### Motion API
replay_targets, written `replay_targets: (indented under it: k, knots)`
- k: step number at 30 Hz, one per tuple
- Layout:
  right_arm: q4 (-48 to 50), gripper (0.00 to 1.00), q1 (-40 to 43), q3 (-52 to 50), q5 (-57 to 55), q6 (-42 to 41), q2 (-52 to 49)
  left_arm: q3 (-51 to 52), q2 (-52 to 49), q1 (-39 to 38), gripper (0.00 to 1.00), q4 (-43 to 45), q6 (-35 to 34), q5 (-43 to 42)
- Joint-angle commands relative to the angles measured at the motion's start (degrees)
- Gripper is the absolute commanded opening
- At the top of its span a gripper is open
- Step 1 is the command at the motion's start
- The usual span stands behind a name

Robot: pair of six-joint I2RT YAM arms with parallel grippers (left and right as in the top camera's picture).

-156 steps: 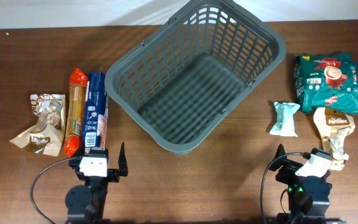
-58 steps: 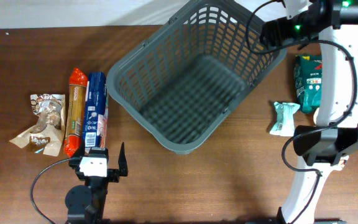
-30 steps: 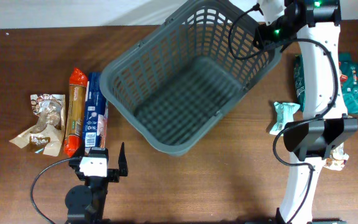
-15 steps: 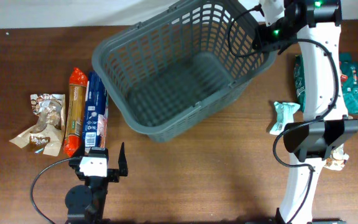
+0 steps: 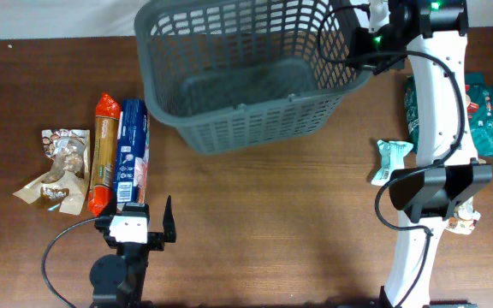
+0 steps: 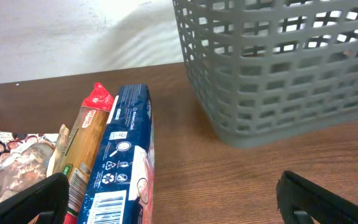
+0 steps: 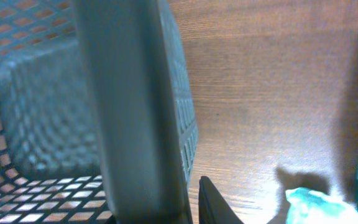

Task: Pack container
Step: 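Hook the basket rim with the right gripper and pull it toward the back, then release the basket and move the right gripper to the green Nescafé pack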

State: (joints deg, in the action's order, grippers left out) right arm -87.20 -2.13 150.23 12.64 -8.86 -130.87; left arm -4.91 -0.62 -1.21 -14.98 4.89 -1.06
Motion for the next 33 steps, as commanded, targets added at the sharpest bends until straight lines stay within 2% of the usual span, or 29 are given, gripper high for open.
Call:
replay_targets:
  k: [1, 17, 24, 29, 30, 33]
  knots:
    - [-0.07, 0.04, -0.07, 0.0, -2.8, -5.62, -0.59, 0.26, 0.33, -0.13, 0.99, -0.02, -0.13, 0.39]
    - [-6.93, 0.04, -0.39, 0.0, -3.04, -6.64, 0.02, 0.26, 0.33, -0.13, 0.99, -0.02, -0.13, 0.39]
    - [-7.76, 0.04, -1.03, 0.0, -2.97, -12.72, 0.46, 0.26, 0.33, -0.13, 0.99, -0.02, -0.13, 0.39]
    - [-7.23, 0.04, -1.03, 0.0, -2.97, -13.03, 0.46, 0.26, 0.33, -0.13, 0.99, -0.02, -0.13, 0.39]
    - [-6.99, 0.05, -1.03, 0.0, -2.97, -12.63, 0.46, 0.26, 0.33, -0.13, 0.99, -0.02, -0.13, 0.39]
    - [-6.4, 0.3, -1.01, 0.0, -3.04, -12.39, 0.83, 0.26, 0.33, -0.13, 0.99, -0.02, -0.13, 0.42]
